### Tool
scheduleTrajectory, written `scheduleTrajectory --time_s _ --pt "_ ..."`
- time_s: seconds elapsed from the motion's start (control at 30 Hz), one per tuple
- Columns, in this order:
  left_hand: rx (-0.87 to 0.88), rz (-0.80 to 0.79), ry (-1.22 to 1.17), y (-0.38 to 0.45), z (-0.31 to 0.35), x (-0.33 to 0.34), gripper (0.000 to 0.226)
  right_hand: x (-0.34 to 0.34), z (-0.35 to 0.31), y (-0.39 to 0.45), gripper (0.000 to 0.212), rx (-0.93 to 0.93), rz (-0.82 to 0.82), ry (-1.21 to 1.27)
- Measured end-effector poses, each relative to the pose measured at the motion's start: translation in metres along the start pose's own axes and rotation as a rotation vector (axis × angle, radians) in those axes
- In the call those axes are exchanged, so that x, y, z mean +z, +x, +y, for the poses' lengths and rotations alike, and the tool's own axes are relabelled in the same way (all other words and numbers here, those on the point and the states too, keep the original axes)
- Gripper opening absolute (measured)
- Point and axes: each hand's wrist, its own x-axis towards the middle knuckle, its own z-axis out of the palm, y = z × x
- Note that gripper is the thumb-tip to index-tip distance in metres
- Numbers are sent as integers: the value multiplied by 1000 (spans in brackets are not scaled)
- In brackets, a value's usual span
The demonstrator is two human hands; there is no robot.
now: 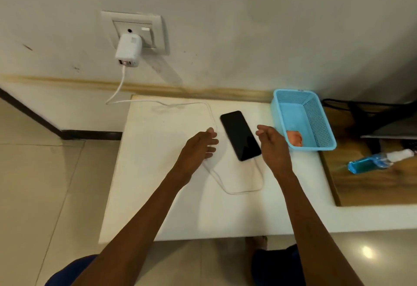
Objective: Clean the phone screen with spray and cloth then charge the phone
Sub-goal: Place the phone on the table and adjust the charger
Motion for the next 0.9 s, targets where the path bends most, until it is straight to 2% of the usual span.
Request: scheduleTrajectory --time_s 0.2,0.57,0.77,0.9 --pt "-139 35 -154 1 -3 53 67 -11 9 7 34 176 -128 116" --pt "-112 99 -176 0 -3 84 60 -11 14 8 36 220 -242 97" --pt "-134 120 -119 8 2 65 72 -4 12 3 32 238 -268 154" --pt "-107 141 -25 11 6 45 77 10 4 -4 29 315 -279 282"
